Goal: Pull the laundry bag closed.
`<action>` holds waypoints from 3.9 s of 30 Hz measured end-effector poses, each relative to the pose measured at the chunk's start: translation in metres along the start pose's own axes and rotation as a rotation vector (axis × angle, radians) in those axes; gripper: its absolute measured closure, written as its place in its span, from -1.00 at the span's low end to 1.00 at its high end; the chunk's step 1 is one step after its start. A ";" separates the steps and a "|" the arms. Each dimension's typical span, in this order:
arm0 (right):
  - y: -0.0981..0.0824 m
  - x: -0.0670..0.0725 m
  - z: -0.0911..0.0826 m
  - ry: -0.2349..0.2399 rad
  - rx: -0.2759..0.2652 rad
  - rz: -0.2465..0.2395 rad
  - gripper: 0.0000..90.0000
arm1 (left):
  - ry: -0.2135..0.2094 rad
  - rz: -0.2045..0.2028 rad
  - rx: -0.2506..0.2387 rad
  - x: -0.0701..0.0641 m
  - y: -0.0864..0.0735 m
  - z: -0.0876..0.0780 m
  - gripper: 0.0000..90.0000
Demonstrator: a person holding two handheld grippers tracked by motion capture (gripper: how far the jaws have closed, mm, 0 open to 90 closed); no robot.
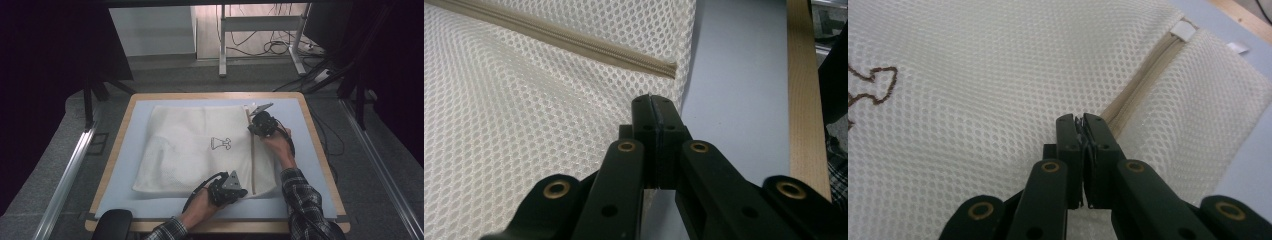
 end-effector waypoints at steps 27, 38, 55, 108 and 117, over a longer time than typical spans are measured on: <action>0.020 -0.020 0.019 -0.016 -0.009 0.038 0.92 | -0.003 -0.006 -0.003 0.000 0.000 0.000 1.00; 0.026 -0.026 0.024 -0.021 -0.022 0.069 0.92 | -0.006 -0.009 -0.003 0.000 0.000 0.000 1.00; 0.040 -0.038 0.037 -0.045 -0.028 0.092 0.92 | -0.015 -0.016 -0.002 0.001 0.000 0.000 1.00; 0.047 -0.044 0.040 -0.085 -0.051 0.153 0.57 | -0.018 -0.059 -0.024 0.002 0.005 0.000 0.80; 0.033 -0.040 0.026 -0.059 -0.071 0.173 0.22 | -0.024 -0.073 -0.030 0.003 0.010 -0.002 0.30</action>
Point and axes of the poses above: each handheld gripper's, and its own axes: z roughly forward along the jaws, y roughly out of its top, x roughly to its left, the point moved 7 cm from there along z, roughly forward along the jaws, and after that the axes turned 7 degrees about z, right-handed, at the moved point
